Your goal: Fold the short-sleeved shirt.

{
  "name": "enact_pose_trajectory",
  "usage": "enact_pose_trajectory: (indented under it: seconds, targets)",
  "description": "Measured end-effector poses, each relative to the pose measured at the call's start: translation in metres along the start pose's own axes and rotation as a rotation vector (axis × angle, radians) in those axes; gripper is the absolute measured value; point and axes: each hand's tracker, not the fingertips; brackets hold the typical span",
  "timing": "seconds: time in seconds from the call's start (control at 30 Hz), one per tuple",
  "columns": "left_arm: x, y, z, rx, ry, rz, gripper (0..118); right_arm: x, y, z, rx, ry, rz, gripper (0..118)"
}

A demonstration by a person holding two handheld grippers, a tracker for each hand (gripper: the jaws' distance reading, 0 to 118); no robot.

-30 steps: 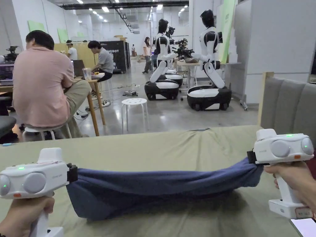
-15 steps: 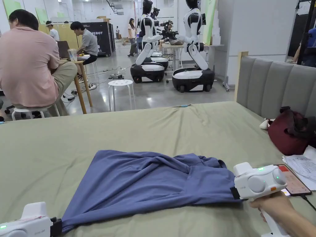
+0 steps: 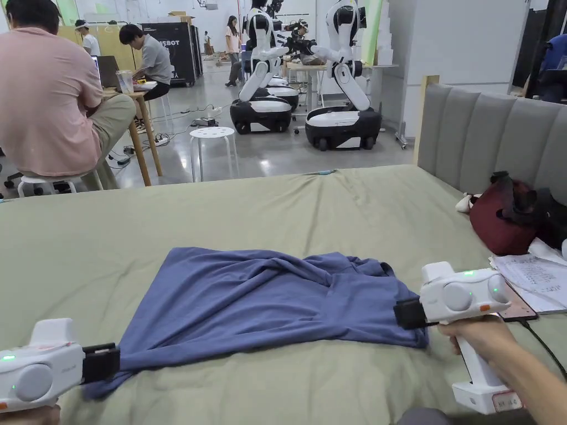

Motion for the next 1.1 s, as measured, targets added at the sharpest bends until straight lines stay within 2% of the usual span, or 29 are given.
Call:
enact_pose_trajectory:
  seconds: [0.07,0.1,0.13,0.17,0.2,0.23,0.3,0.4,0.43,0.47,0.5,0.53,0.57,0.67,0.73,0.87,0.93,0.97,1.0,1.03,1.1]
  targets:
    - [-0.004,0.006,0.009,-0.036,-0.011,0.022,114,0.007,0.006,0.013,-0.016,0.002,-0.042,111]
    - [-0.006,0.009,0.013,-0.040,-0.013,0.036,104,0.009,0.009,0.019,-0.014,-0.016,-0.053,101]
    - [-0.007,0.011,0.018,-0.025,-0.015,0.047,84,0.011,0.010,0.025,0.001,-0.036,-0.067,82]
    - [-0.008,0.014,0.022,-0.001,-0.016,0.053,54,0.013,0.011,0.031,0.029,-0.058,-0.072,50]
    - [-0.010,0.017,0.023,0.008,-0.008,0.051,5,0.015,0.012,0.032,0.039,-0.065,-0.072,2]
    - [-0.009,0.018,0.025,0.008,0.006,0.050,0,0.017,0.012,0.035,0.045,-0.082,-0.076,0]
    - [-0.007,0.024,0.024,0.018,0.030,0.061,0,0.017,0.010,0.040,0.043,-0.056,-0.093,0]
    - [-0.005,0.027,0.018,0.020,-0.017,0.073,0,0.012,0.006,0.044,0.049,-0.041,-0.088,0]
    - [-0.003,0.027,0.014,0.015,-0.017,0.069,11,0.010,0.005,0.046,0.047,-0.042,-0.084,0]
    - [-0.003,0.025,0.010,0.005,-0.023,0.054,34,0.009,0.002,0.046,0.042,-0.037,-0.075,0]
    - [-0.001,0.023,0.004,-0.003,-0.023,0.037,78,0.008,0.000,0.045,0.038,-0.028,-0.072,0]
    - [0.002,0.021,-0.003,-0.017,-0.011,0.022,105,0.008,-0.003,0.045,0.034,-0.021,-0.072,0]
    - [0.004,0.018,-0.010,-0.037,0.009,0.009,118,0.004,-0.004,0.049,0.026,-0.014,-0.067,0]
    - [0.004,0.012,-0.023,-0.052,-0.004,0.019,105,0.003,-0.011,0.047,0.005,-0.009,-0.053,0]
    - [0.004,0.007,-0.030,-0.112,-0.032,0.029,102,0.002,-0.011,0.047,-0.008,-0.016,-0.050,0]
    - [0.015,-0.006,-0.041,-0.190,-0.016,-0.077,86,0.005,-0.012,0.047,-0.023,-0.022,-0.055,0]
    - [0.015,-0.012,-0.045,-0.173,-0.028,-0.100,63,0.005,-0.015,0.048,-0.032,-0.023,-0.053,0]
    - [0.015,-0.014,-0.045,-0.167,-0.051,-0.087,63,0.005,-0.012,0.047,-0.037,-0.024,-0.051,0]
    - [0.013,-0.013,-0.047,-0.172,-0.108,-0.042,57,0.004,-0.013,0.048,-0.039,-0.024,-0.049,0]
    - [0.012,-0.011,-0.047,-0.169,-0.126,-0.009,46,0.004,-0.014,0.050,-0.039,-0.023,-0.047,0]
    - [0.013,-0.005,-0.046,-0.168,-0.091,-0.013,9,0.004,-0.011,0.050,-0.040,-0.017,-0.046,0]
